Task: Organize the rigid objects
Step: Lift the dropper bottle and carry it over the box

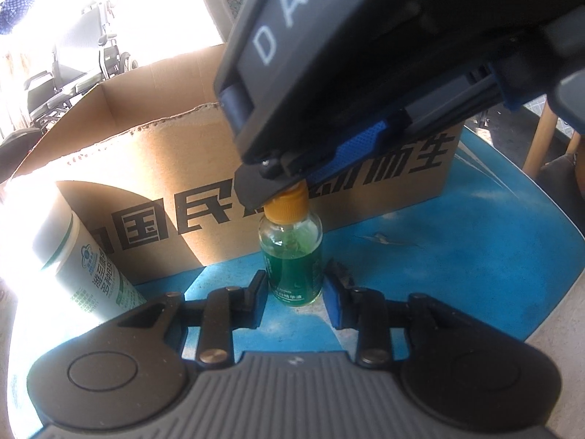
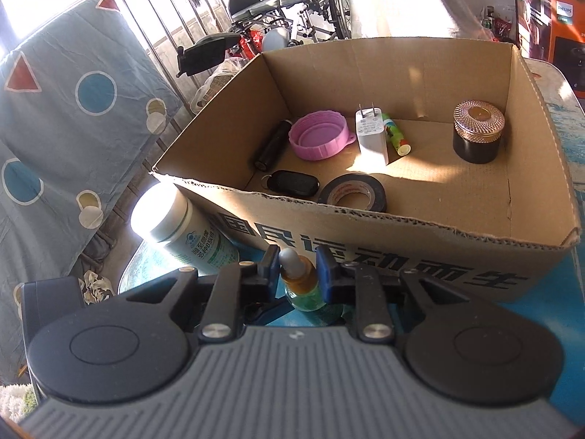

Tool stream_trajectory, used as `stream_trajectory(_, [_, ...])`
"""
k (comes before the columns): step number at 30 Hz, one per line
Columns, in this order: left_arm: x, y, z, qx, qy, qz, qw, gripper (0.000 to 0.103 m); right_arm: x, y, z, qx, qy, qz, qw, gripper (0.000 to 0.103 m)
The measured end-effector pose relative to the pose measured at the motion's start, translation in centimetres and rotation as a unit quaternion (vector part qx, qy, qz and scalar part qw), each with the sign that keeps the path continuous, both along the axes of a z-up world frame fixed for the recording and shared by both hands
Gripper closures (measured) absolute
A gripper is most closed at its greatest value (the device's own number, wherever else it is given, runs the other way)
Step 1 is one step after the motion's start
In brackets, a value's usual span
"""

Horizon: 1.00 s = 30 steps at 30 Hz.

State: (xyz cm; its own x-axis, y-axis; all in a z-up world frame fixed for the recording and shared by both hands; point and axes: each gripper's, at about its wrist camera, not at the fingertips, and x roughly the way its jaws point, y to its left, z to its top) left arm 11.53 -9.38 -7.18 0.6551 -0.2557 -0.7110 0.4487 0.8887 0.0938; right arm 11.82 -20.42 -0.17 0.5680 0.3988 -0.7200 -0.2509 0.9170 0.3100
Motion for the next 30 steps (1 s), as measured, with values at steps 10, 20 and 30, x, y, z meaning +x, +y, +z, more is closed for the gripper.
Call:
stream_trajectory(10, [-2.3,-0.3,-1.0,0.010,-0.034,-0.022,0.9991,0.067,0.1,-0.9,-0.2,0.000,0.008,0.006,1.000,0.076])
stream_trajectory(20, [-3.0,-0.7,-1.1,0.012,-0.050,-0.029,0.9982,0.068,-0.5,-0.9,-0.3,-0.017,-0.003,0.000,1.000,0.075])
stream_trajectory(30, [-3.2,-1.2,-1.2,0.014,-0.052,-0.040,0.9978,0.068,-1.0,-1.1,-0.1,-0.032,-0.013,-0.007,0.999,0.083])
